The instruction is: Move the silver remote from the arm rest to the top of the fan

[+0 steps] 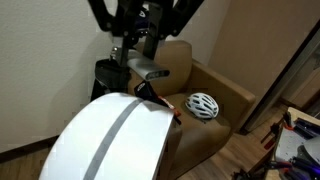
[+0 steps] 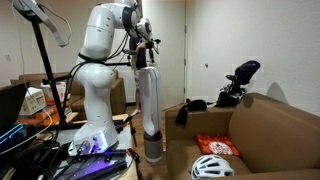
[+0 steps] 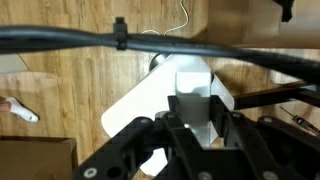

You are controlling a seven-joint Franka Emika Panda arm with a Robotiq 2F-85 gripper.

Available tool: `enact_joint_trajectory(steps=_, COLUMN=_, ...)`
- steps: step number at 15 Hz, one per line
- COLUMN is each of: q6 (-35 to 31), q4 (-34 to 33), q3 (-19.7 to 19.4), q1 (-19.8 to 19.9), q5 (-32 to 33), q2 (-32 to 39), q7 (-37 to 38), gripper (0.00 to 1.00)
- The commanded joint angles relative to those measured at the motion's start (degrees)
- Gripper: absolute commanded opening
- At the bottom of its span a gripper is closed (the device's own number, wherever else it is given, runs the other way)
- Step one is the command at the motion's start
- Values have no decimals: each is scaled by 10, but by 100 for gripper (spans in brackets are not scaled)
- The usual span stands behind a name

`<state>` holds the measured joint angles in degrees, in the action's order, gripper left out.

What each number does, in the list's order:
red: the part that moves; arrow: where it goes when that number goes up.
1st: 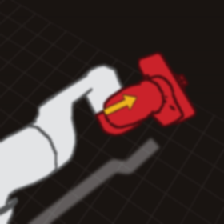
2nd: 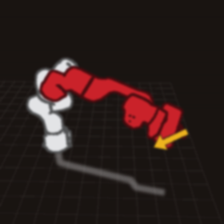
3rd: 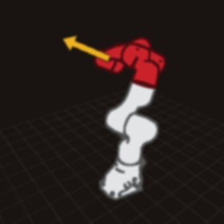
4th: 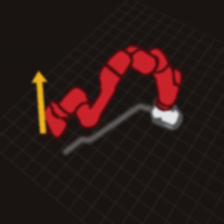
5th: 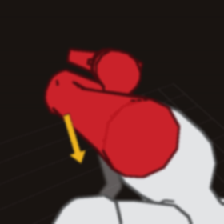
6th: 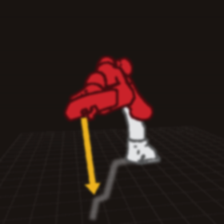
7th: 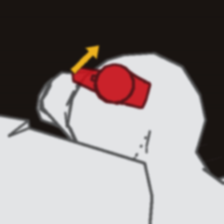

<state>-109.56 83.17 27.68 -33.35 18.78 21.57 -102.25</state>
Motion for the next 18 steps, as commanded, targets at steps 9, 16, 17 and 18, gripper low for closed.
enact_joint_trajectory(steps=9, q6=16, q4=-58, q3=3, q1=-43, q5=-32, q2=66, q7=-322, gripper=10)
enact_joint_trajectory(steps=16, q6=25, q4=-60, q3=-6, q1=-49, q5=-47, q2=68, q7=-440, gripper=60)
enact_joint_trajectory(steps=17, q6=23, q4=-59, q3=-9, q1=-51, q5=-44, q2=67, q7=-440, gripper=61)
enact_joint_trajectory(steps=18, q6=18, q4=-56, q3=-11, q1=-52, q5=-42, q2=66, q7=-437, gripper=67)
